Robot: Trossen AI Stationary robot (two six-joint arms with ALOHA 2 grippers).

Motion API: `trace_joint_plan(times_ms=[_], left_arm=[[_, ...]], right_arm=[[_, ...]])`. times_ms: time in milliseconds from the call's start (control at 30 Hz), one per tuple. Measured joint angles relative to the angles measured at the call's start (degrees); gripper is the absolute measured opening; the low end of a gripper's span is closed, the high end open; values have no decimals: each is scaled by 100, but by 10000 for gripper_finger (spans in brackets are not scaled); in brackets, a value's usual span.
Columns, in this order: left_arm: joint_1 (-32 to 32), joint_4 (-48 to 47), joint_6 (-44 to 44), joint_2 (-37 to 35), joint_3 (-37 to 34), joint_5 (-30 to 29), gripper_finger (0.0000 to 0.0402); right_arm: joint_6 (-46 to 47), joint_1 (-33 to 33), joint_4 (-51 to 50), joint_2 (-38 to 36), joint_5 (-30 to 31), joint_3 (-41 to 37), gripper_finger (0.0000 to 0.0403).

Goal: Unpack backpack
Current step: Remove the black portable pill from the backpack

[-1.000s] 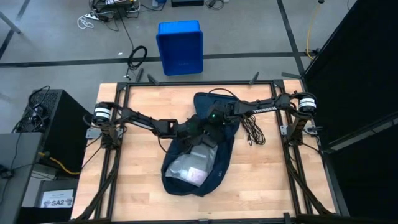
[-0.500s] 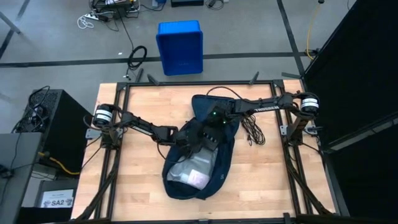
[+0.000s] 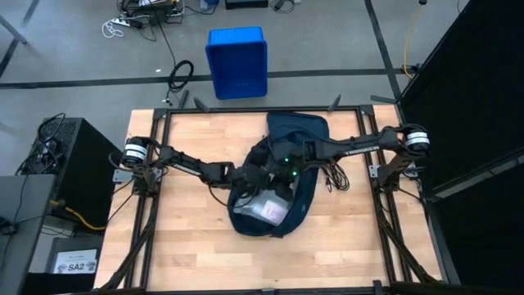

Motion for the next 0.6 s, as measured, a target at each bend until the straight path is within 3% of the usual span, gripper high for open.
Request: trace_joint_plan(times_ms=[200, 267, 400, 600], left_arm=[[-2, -138, -230, 9, -4, 821, 219], [4, -230, -384, 9, -3, 1122, 219], [8, -602, -753, -6, 6, 1629, 219], [52, -1417, -1503, -23, 25, 3130, 218]], right_arm=[[102, -88, -1074, -104, 2049, 9, 0], [169, -251, -1565, -102, 2449, 1, 0], [273, -699, -1847, -93, 2526, -137, 0], [114, -1222, -1852, -84, 2158, -283, 1]])
